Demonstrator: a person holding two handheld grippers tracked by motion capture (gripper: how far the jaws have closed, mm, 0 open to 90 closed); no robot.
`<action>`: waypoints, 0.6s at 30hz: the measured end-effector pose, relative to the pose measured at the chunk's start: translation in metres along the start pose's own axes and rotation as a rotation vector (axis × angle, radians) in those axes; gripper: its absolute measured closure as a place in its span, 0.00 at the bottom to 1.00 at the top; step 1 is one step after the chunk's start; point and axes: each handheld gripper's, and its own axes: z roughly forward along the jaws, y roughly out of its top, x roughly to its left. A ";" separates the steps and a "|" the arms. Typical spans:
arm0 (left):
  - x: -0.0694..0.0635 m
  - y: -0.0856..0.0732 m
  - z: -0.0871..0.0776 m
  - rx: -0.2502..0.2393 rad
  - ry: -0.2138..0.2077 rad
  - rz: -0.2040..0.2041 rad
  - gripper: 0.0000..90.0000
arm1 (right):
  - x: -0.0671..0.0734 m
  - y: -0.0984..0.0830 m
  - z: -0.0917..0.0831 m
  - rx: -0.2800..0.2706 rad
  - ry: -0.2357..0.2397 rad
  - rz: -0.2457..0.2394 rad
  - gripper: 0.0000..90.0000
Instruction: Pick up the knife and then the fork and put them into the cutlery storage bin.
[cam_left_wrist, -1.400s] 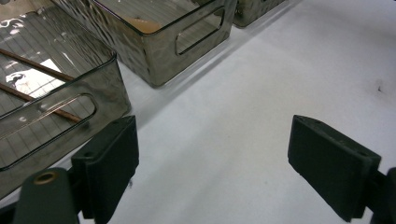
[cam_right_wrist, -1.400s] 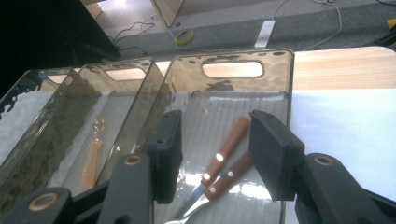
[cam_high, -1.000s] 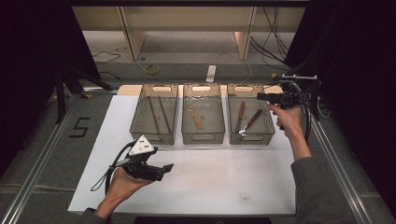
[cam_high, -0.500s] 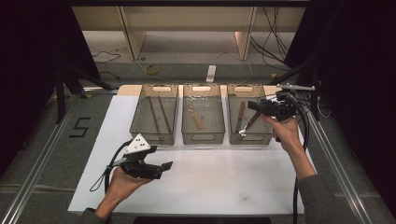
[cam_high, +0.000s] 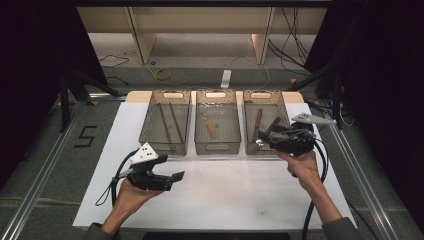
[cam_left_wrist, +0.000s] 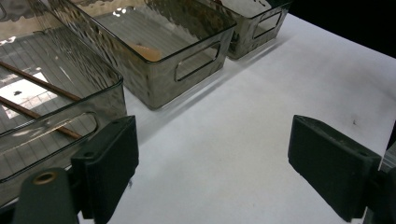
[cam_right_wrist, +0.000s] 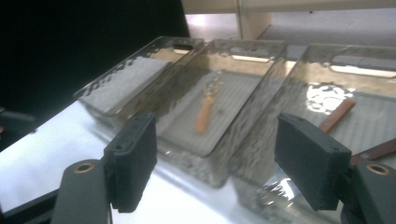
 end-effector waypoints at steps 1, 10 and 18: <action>0.000 0.000 0.000 -0.001 -0.001 -0.001 0.18 | 0.003 -0.004 -0.001 -0.001 0.004 -0.005 0.34; -0.002 0.000 0.001 -0.003 -0.002 -0.003 0.18 | 0.016 -0.036 -0.005 -0.012 0.042 -0.030 0.33; 0.000 -0.001 0.000 -0.017 -0.032 -0.029 0.18 | 0.020 -0.064 -0.014 -0.005 0.074 -0.014 0.31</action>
